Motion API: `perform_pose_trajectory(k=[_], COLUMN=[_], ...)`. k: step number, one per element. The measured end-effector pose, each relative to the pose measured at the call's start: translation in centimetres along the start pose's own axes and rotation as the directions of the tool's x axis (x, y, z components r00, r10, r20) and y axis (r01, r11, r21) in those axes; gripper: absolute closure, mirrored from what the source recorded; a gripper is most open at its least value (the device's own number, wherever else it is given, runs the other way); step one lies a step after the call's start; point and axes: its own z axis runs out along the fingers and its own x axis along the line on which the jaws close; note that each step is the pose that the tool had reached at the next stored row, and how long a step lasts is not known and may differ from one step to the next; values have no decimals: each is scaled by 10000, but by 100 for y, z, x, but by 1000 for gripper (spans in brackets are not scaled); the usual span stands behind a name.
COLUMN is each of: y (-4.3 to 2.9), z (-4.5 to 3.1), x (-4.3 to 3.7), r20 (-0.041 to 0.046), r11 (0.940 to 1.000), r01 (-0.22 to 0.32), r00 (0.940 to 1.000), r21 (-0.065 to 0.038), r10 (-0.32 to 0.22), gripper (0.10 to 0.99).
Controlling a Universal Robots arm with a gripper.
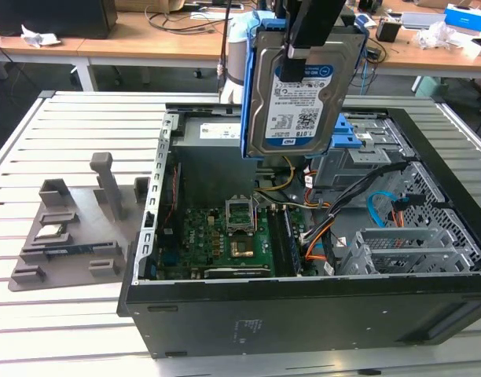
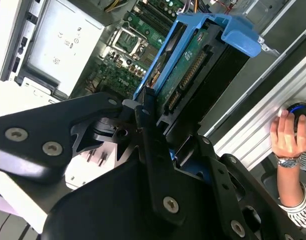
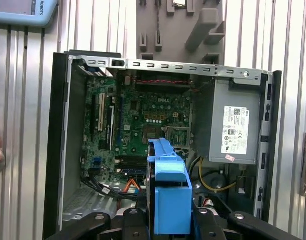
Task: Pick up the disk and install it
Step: 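Pick up the disk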
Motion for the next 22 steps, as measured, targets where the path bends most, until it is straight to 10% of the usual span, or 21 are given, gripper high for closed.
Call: perform_pose_trajectory(k=[22], y=[31], z=[51], x=[552], r20=[0], r11=[10000], r01=[0], r00=[10000], r21=[0], r10=[0], gripper=[722])
